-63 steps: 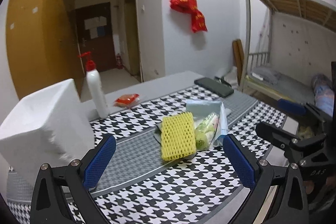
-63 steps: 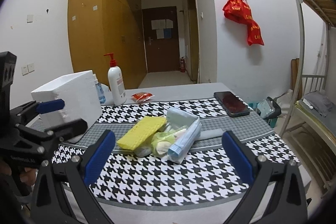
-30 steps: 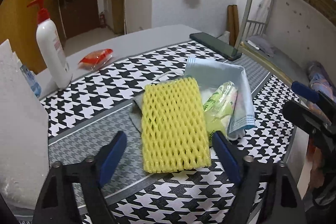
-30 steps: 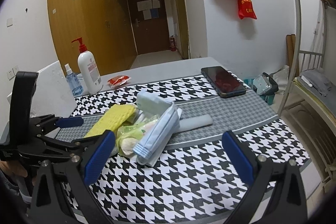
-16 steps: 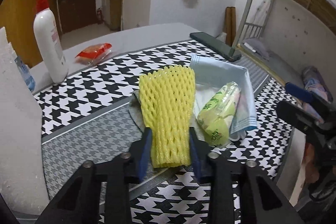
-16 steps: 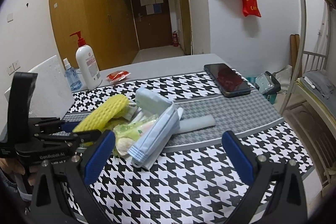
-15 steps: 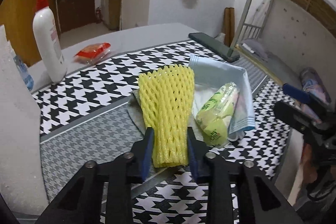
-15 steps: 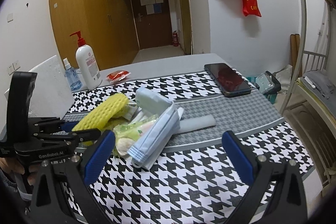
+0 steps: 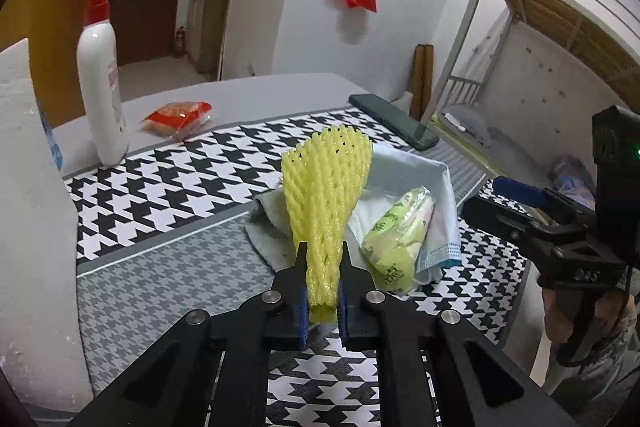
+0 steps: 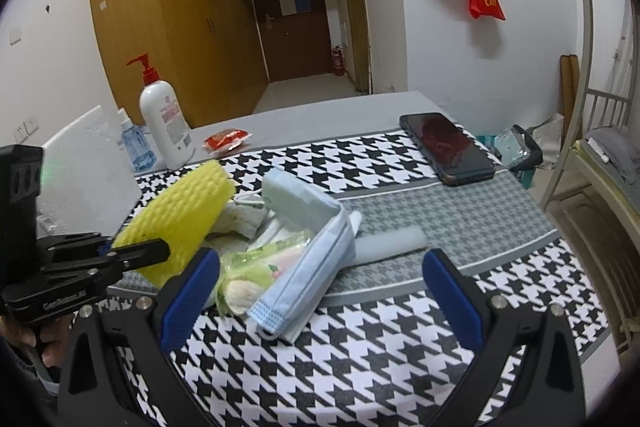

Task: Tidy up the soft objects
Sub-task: 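Lift the yellow net with the left gripper while the right gripper grasps the blue mask, then carry the yellow net into the white foam box and open the left gripper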

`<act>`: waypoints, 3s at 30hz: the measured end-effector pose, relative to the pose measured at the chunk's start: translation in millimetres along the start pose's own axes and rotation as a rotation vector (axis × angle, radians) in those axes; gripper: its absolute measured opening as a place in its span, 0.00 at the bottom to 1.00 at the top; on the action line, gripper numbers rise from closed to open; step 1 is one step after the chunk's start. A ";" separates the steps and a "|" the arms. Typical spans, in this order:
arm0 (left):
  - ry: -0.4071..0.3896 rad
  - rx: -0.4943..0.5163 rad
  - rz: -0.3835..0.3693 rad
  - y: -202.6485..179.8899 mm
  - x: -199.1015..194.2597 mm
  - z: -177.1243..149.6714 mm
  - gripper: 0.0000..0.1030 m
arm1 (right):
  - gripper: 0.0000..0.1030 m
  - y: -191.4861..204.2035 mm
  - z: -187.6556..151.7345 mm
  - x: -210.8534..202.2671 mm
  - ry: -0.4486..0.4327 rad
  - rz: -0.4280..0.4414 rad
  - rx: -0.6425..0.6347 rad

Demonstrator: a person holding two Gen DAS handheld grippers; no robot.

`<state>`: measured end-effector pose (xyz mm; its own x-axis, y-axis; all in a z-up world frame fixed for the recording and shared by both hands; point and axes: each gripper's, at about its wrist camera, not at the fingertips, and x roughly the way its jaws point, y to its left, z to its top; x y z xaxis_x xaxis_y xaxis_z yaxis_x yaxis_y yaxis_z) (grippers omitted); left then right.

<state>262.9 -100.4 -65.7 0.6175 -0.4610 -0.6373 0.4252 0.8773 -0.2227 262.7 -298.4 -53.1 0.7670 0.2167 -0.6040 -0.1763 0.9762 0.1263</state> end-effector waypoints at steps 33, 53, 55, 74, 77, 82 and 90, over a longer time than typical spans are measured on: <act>-0.071 0.033 -0.001 -10.5 -19.2 -2.8 0.11 | 0.11 -24.3 15.0 21.9 0.070 0.025 0.111; -0.230 0.057 0.047 -15.7 -50.4 -0.4 0.11 | 0.12 -19.3 25.2 -34.4 -0.079 -0.023 0.110; -0.236 0.050 0.047 -14.8 -53.3 0.1 0.11 | 0.12 -17.4 20.0 -34.8 -0.083 -0.045 0.098; -0.319 0.078 0.156 -27.0 -93.7 6.5 0.11 | 0.12 11.4 13.3 -60.7 -0.170 -0.005 0.104; -0.325 0.070 0.157 -25.6 -102.4 7.0 0.11 | 0.12 18.7 14.4 -68.3 -0.191 0.007 0.099; -0.355 0.082 0.173 -25.1 -120.5 4.2 0.11 | 0.12 31.2 16.2 -75.5 -0.207 0.012 0.082; -0.409 0.078 0.211 -19.4 -151.7 7.5 0.11 | 0.12 53.8 26.1 -87.4 -0.238 0.020 0.042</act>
<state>165.9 -48.5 40.8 0.8994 -0.3022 -0.3158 0.3012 0.9521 -0.0532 202.2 -264.5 27.0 0.8881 0.2277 -0.3994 -0.1712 0.9700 0.1724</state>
